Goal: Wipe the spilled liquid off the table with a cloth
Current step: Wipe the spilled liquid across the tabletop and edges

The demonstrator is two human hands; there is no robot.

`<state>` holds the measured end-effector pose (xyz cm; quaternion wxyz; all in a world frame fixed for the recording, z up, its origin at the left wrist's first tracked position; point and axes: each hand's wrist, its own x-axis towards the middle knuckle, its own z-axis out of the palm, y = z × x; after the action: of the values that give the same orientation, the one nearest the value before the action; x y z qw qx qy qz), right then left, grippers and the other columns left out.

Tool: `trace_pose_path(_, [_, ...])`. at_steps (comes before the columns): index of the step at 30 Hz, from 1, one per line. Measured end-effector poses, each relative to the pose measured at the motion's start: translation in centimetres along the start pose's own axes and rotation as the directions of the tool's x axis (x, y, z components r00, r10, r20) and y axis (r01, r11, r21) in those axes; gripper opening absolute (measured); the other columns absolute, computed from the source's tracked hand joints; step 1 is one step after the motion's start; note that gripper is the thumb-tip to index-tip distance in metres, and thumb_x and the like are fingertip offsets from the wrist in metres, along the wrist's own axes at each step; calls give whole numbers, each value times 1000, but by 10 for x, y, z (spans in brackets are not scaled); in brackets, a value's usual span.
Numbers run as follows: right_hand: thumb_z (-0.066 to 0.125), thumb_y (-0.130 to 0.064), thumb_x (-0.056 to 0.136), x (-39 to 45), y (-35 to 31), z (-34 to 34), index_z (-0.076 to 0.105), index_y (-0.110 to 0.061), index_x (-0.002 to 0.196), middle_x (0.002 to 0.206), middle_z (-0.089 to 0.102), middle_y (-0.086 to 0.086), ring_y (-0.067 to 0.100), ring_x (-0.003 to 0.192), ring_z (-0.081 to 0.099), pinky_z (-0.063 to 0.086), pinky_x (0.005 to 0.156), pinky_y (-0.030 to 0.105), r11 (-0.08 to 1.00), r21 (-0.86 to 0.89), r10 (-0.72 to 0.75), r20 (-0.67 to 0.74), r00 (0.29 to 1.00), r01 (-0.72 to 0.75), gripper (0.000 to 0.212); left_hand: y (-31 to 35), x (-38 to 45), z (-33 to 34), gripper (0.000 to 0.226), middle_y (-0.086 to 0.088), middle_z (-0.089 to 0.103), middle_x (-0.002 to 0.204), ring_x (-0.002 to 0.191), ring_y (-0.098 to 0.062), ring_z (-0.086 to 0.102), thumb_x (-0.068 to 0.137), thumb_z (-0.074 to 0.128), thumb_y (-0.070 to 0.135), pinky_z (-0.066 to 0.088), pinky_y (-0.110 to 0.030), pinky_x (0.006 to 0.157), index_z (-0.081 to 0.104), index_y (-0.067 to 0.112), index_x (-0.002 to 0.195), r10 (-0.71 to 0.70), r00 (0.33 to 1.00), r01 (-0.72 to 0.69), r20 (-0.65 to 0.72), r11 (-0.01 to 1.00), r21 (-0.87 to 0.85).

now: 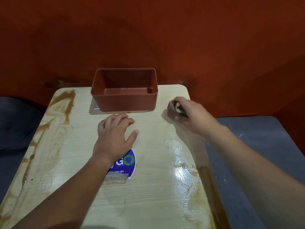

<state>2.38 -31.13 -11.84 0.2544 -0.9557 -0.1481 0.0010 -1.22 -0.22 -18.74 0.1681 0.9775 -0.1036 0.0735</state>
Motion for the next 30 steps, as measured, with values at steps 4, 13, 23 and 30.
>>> trace_pose_path(4, [66,-15,88,-35,-18,21,48,-35,134,126,57,-3,25,108,48,49,91,45,995,-72,-65,46,997,69,53,0,0,1,43,15,52,140,134,-14,41,97,43,65,28,-45,115,59,39,128,-2,1000,2,-3,1000,0])
trace_pose_path(13, [67,-28,93,-59,-9,-5,43,-52,108,99,55,-23,9,95,56,46,80,33,987,100,-138,94,986,128,37,0,0,1,42,14,52,140,133,-14,40,99,44,64,28,-45,115,59,39,129,3,1000,-3,-8,1000,11])
trace_pose_path(23, [74,-30,89,-125,-27,7,49,-41,130,121,48,-29,0,112,48,46,93,23,972,59,-236,291,927,229,49,0,1,1,43,12,53,141,133,-17,42,98,45,64,29,-48,114,60,38,128,9,1000,-9,-14,1000,6])
trace_pose_path(30, [71,-14,89,-69,-1,-18,51,-32,101,101,63,-10,18,92,54,50,85,39,988,123,-106,114,988,92,30,2,-1,-2,44,11,55,139,131,-19,43,98,45,62,29,-48,112,62,35,129,11,1000,-11,-11,1000,5])
